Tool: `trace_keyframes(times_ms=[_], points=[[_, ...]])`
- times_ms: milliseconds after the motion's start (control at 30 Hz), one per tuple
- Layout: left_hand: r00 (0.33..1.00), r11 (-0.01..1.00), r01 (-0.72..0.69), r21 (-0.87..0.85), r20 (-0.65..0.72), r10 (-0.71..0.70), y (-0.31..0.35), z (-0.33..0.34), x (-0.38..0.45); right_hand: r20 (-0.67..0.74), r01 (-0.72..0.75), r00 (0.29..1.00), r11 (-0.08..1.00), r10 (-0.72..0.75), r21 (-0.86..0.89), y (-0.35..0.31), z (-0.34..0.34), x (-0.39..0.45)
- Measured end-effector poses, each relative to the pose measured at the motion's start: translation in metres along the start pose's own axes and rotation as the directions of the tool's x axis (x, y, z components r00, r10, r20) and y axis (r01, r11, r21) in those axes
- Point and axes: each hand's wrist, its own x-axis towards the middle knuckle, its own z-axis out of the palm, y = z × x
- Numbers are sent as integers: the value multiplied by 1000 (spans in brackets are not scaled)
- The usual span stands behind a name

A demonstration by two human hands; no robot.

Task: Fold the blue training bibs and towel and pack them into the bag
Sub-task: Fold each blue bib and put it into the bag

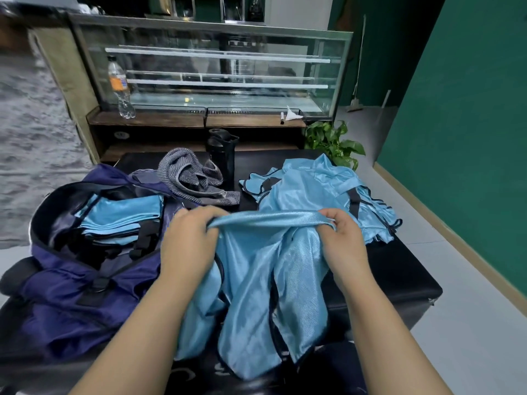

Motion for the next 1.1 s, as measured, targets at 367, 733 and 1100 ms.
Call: trace_keyframes(times_ms=[367, 733, 1100], points=[[921, 982, 68, -174, 389, 5, -15, 51, -16, 17, -65, 998, 988, 68, -139, 50, 14, 15], [806, 913, 325, 246, 432, -404, -54, 75, -79, 239, -79, 921, 751, 306, -656, 95, 9, -12], [748, 935, 349, 66, 581, -320, -48, 72, -87, 149, -77, 926, 561, 347, -824, 115, 32, -35]])
